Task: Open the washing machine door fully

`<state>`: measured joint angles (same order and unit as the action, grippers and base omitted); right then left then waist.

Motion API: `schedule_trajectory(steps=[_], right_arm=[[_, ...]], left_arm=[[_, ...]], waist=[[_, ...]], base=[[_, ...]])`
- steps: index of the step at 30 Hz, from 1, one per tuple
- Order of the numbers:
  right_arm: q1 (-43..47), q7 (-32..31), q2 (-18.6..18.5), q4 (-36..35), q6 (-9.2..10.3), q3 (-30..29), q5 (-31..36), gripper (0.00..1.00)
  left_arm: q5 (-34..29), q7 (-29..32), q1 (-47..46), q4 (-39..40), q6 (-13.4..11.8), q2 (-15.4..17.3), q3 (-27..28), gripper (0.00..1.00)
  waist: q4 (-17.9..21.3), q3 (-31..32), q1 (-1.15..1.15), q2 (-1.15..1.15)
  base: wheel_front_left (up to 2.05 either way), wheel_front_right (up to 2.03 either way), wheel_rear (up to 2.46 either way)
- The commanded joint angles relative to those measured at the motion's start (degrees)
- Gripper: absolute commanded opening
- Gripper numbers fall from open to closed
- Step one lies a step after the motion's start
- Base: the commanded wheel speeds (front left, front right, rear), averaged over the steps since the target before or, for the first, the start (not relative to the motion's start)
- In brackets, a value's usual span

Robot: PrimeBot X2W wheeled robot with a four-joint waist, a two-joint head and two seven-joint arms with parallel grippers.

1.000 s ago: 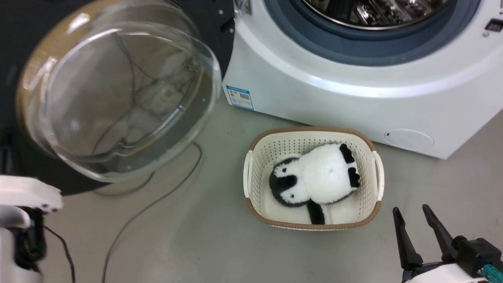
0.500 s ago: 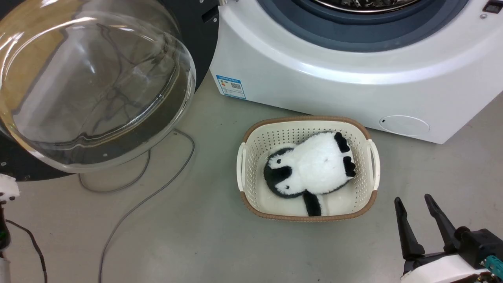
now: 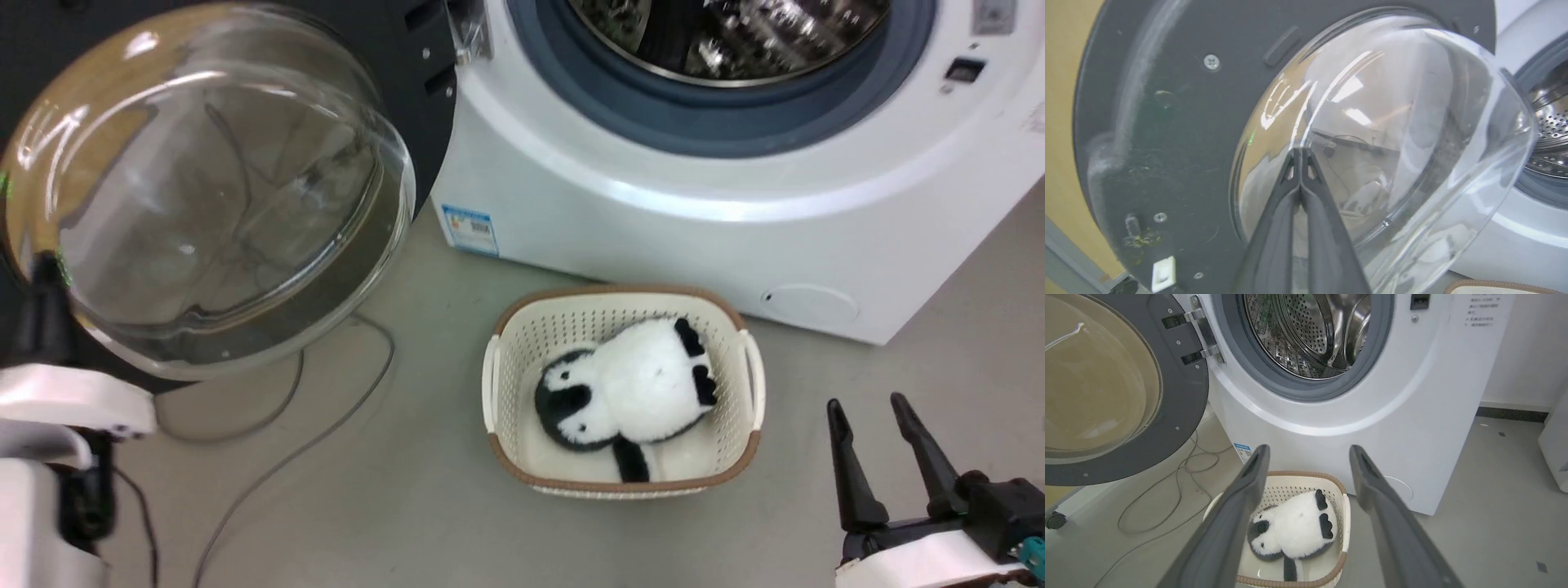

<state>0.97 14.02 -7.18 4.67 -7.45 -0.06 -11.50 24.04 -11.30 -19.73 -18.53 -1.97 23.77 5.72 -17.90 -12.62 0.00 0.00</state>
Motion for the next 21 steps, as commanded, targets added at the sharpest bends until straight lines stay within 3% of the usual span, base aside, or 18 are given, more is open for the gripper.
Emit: schedule_trajectory(steps=[1, 13, 21], right_arm=[[-0.4, 0.45, 0.19, -0.6, -0.03, -0.28, 0.07, 1.0], [2.51, 0.96, 1.83, -7.97, -0.03, -2.04, -0.01, 1.0], [4.3, 0.97, 2.29, -8.99, -0.03, -0.61, 0.17, 1.0]], left_arm=[[-0.57, -0.44, 1.31, 1.24, 0.27, -0.63, -0.79, 0.0], [-5.16, -1.41, 12.61, 17.26, -0.53, -7.01, -10.44, 0.0], [-6.76, -2.09, 20.21, 20.84, -1.8, -9.77, -14.39, 0.0]], waist=[[0.76, 1.67, 0.0, 0.0], [5.8, 9.0, 0.0, 0.0], [10.24, 11.66, 0.0, 0.0]], base=[[0.0, 0.0, 0.0], [0.0, 0.0, 0.0], [0.0, 0.0, 0.0]])
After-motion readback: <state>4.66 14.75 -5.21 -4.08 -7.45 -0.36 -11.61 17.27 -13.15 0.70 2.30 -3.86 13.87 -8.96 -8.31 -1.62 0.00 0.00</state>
